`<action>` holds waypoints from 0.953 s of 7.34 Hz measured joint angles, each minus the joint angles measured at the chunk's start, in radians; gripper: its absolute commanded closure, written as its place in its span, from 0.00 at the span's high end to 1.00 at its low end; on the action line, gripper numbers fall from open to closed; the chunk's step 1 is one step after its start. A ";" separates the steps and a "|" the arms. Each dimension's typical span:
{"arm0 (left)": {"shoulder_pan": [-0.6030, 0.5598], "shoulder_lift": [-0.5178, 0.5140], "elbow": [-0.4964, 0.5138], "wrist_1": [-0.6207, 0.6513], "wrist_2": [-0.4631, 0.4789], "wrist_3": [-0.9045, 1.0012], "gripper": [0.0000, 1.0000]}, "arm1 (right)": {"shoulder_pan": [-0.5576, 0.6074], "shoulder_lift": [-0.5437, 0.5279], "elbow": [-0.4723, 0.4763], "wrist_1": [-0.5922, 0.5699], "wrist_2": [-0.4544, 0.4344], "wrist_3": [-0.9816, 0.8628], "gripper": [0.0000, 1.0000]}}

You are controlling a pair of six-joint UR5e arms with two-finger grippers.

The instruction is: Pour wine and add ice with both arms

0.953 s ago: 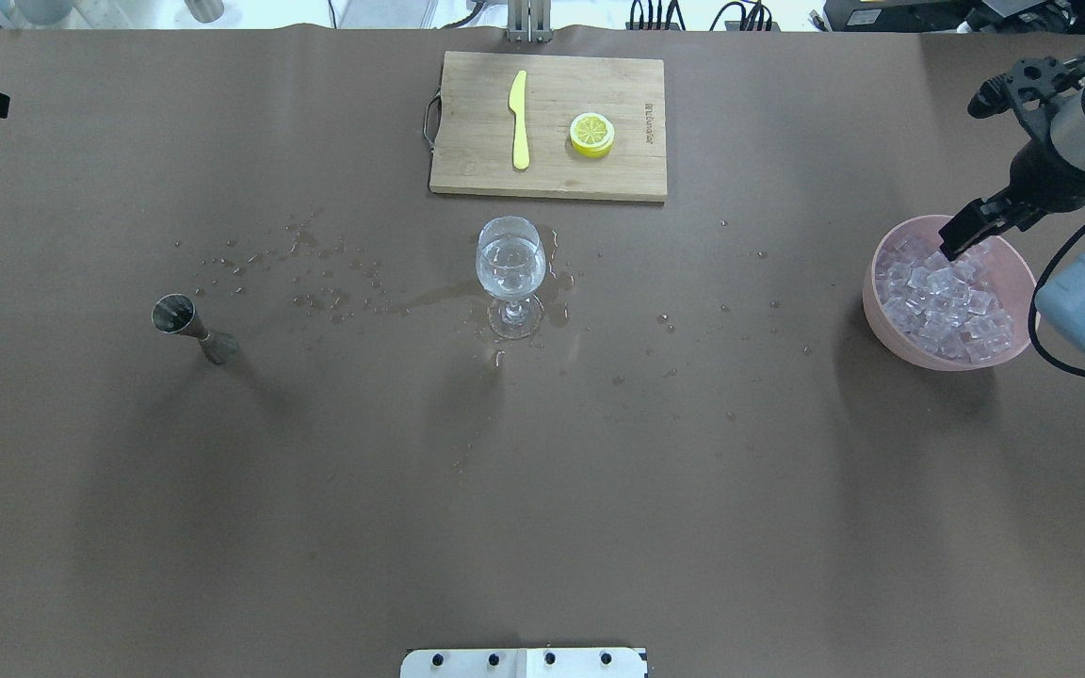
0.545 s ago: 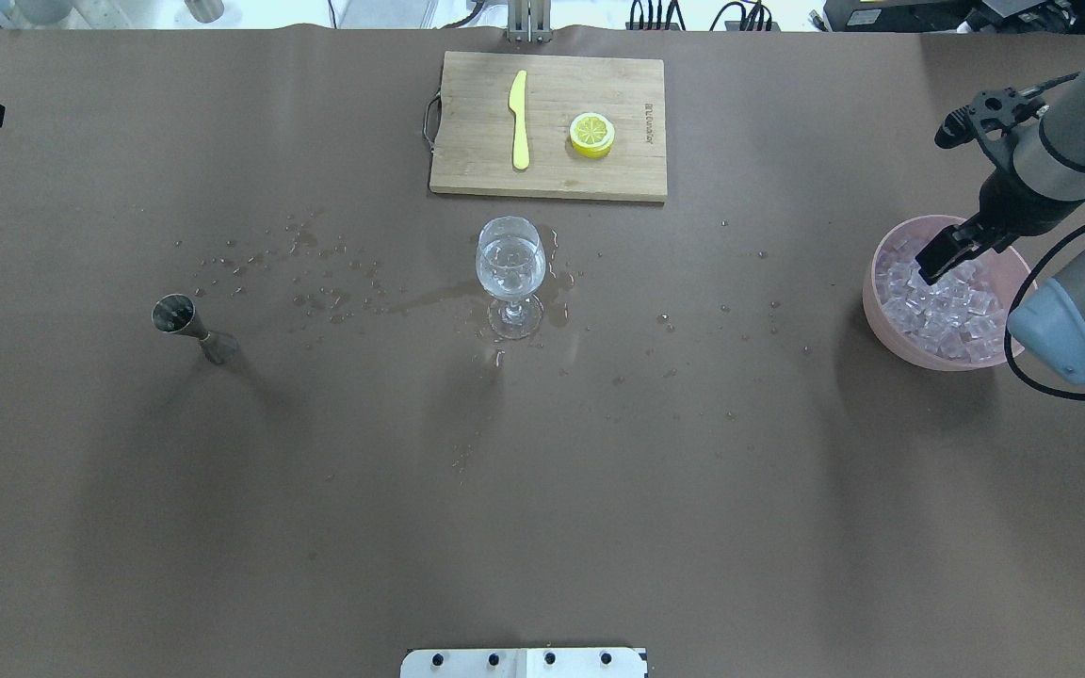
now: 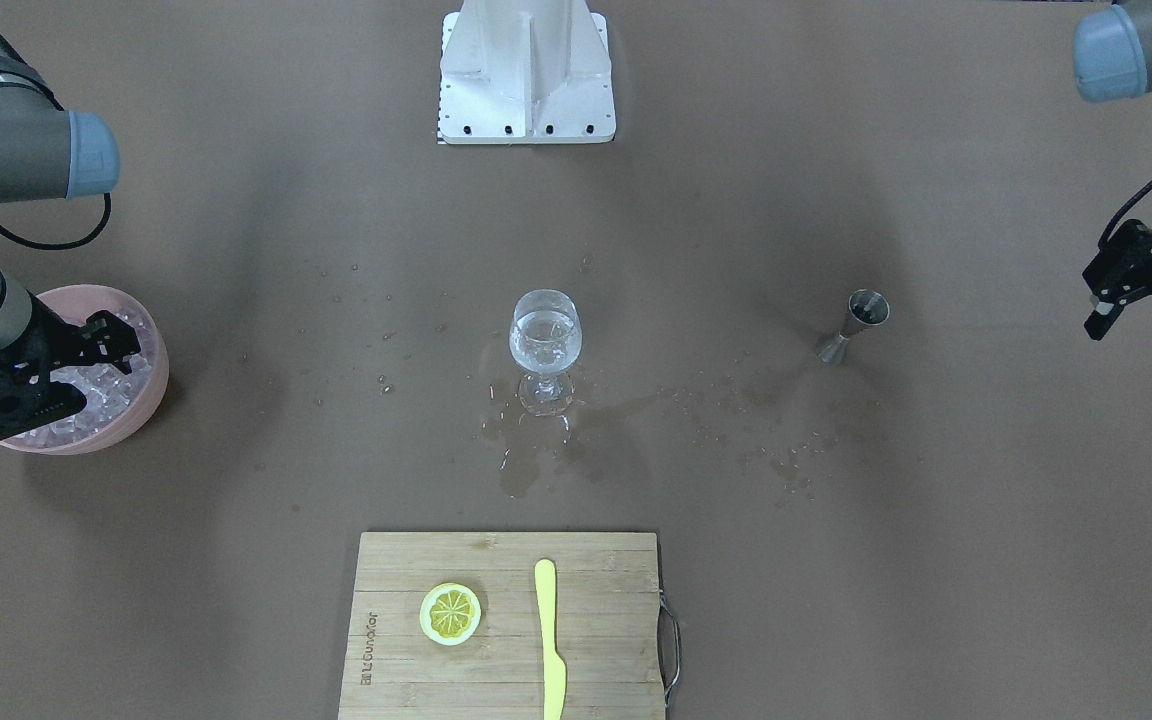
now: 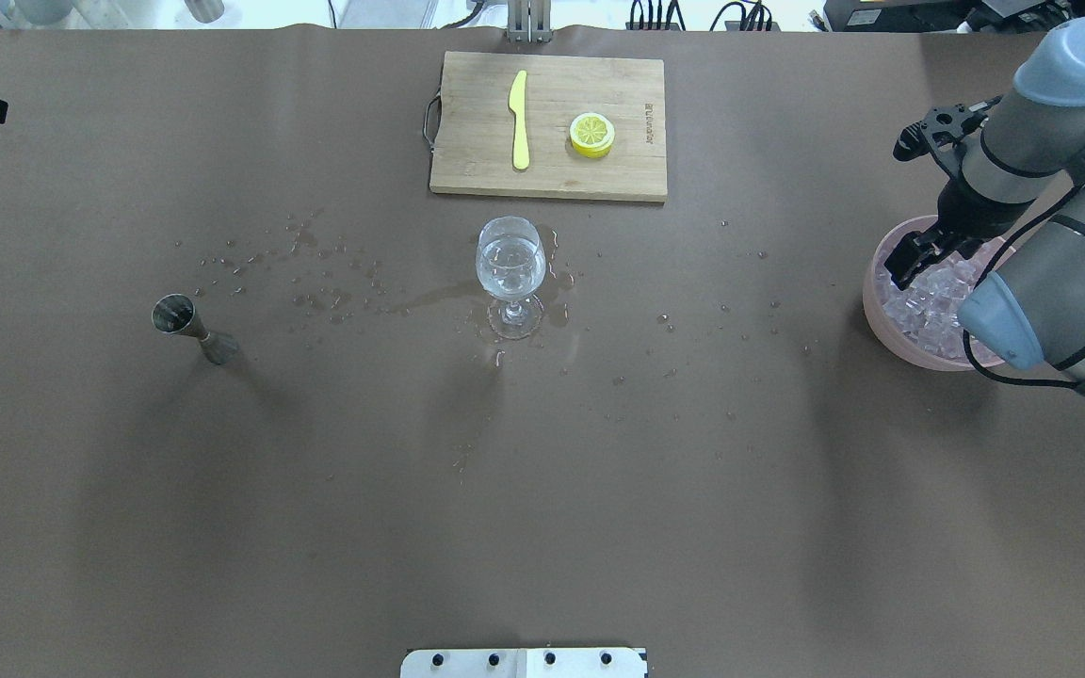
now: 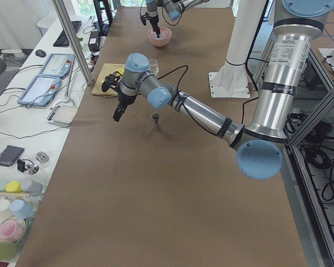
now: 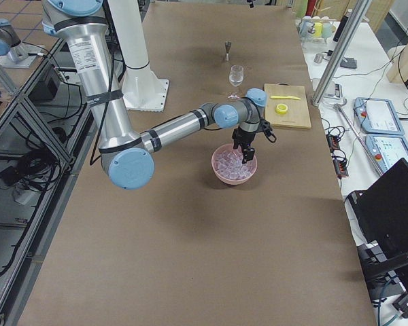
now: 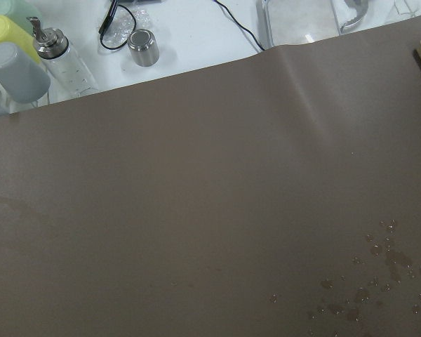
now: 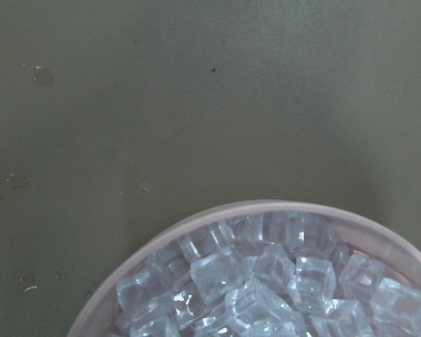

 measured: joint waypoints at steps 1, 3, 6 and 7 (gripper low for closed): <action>0.000 0.000 -0.002 0.000 0.000 0.000 0.98 | 0.000 0.000 -0.007 0.000 0.001 -0.001 0.91; 0.000 -0.001 -0.003 0.000 -0.001 0.000 0.98 | 0.001 0.002 -0.020 0.000 0.001 -0.001 0.75; 0.000 -0.001 -0.005 0.000 -0.001 0.000 0.98 | 0.001 0.004 -0.036 -0.001 0.005 -0.018 0.07; 0.000 -0.001 -0.006 0.000 -0.001 0.000 0.98 | 0.002 0.004 -0.044 -0.001 0.007 -0.046 0.00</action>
